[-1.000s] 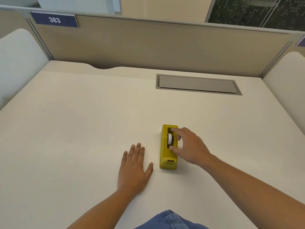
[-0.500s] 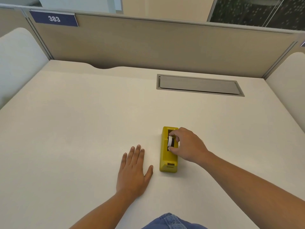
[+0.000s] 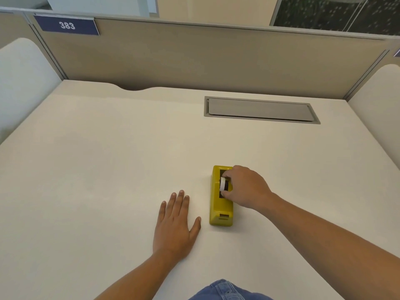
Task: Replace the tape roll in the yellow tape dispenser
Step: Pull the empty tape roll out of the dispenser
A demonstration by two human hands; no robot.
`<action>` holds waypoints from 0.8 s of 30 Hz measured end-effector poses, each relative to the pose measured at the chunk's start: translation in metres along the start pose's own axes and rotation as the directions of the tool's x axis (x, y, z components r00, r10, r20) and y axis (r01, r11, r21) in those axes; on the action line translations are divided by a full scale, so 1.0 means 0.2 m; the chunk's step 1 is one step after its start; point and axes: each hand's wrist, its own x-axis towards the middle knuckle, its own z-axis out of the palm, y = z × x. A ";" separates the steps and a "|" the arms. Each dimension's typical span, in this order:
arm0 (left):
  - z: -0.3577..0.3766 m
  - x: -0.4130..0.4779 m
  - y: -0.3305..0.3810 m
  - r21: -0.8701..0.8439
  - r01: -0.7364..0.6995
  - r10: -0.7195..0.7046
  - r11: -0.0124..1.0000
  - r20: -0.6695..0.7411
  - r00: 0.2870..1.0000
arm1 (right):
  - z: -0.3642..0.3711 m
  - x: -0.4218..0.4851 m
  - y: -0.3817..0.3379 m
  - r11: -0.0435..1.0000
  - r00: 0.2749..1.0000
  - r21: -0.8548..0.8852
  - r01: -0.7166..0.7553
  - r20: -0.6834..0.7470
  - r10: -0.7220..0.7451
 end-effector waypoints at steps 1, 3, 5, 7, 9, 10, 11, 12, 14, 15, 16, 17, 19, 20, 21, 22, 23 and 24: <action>0.00 0.00 0.00 -0.001 0.000 0.000 1.000 0.002 1.000 | -0.01 0.00 0.00 1.000 1.000 0.008 -0.006 0.008 0.005; -0.01 0.00 0.00 -0.013 0.001 -0.001 1.000 0.001 1.000 | -0.02 0.01 0.00 0.999 1.000 0.032 -0.015 0.021 0.015; -0.02 0.01 0.02 -0.066 0.007 -0.007 0.998 -0.002 1.000 | -0.03 0.01 0.00 0.999 0.999 0.035 -0.015 0.028 0.014; -0.05 0.04 0.06 -0.157 0.015 -0.017 0.987 -0.012 1.000 | -0.03 0.01 0.00 1.000 0.999 0.025 -0.013 0.033 0.012; -0.08 0.06 0.12 -0.237 0.000 -0.012 0.972 -0.052 0.999 | -0.03 0.00 0.00 1.000 0.999 0.008 -0.010 0.031 0.009; -0.09 0.07 0.16 -0.277 -0.017 -0.004 0.961 -0.075 0.997 | -0.03 0.01 -0.01 1.000 1.000 -0.004 -0.005 0.027 0.005; -0.11 0.07 0.20 -0.320 -0.038 0.009 0.947 -0.091 0.996 | -0.03 0.01 -0.01 1.000 1.000 -0.016 0.001 0.023 -0.001; -0.12 0.08 0.24 -0.358 -0.063 0.029 0.931 -0.101 0.994 | -0.04 0.01 -0.01 1.000 1.000 -0.024 0.006 0.021 -0.006; -0.14 0.07 0.31 -0.396 -0.110 0.072 0.912 -0.109 0.991 | -0.05 0.01 -0.01 0.999 1.000 -0.030 0.013 0.029 -0.013; -0.14 0.06 0.34 -0.397 -0.122 0.086 0.910 -0.107 0.991 | -0.05 0.02 -0.01 0.999 0.999 -0.032 0.016 0.037 -0.015; -0.13 0.04 0.36 -0.397 -0.121 0.088 0.910 -0.102 0.991 | -0.06 0.02 -0.01 0.999 0.999 -0.036 0.019 0.044 -0.017; -0.12 0.03 0.37 -0.400 -0.109 0.077 0.910 -0.094 0.993 | -0.06 0.02 -0.01 0.999 0.999 -0.039 0.021 0.050 -0.019; -0.10 0.01 0.38 -0.408 -0.072 0.046 0.910 -0.073 0.996 | -0.06 0.03 0.00 0.999 0.998 -0.040 0.027 0.061 -0.025; -0.09 0.00 0.38 -0.407 -0.060 0.039 0.912 -0.060 0.997 | -0.06 0.03 0.00 0.999 0.997 -0.031 0.028 0.066 -0.026; -0.08 -0.01 0.38 -0.407 -0.053 0.038 0.912 -0.045 0.998 | -0.06 0.03 0.00 0.999 0.997 -0.018 0.029 0.072 -0.028; -0.07 -0.01 0.37 -0.416 -0.048 0.039 0.908 -0.030 0.999 | -0.06 0.03 0.00 1.000 0.996 -0.004 0.031 0.080 -0.030; -0.07 -0.01 0.37 -0.432 -0.043 0.038 0.901 -0.019 0.999 | -0.07 0.03 0.00 1.000 0.996 0.008 0.030 0.088 -0.031; -0.06 -0.01 0.37 -0.449 -0.035 0.033 0.893 -0.012 0.999 | -0.07 0.03 0.00 0.999 0.995 0.016 0.028 0.094 -0.030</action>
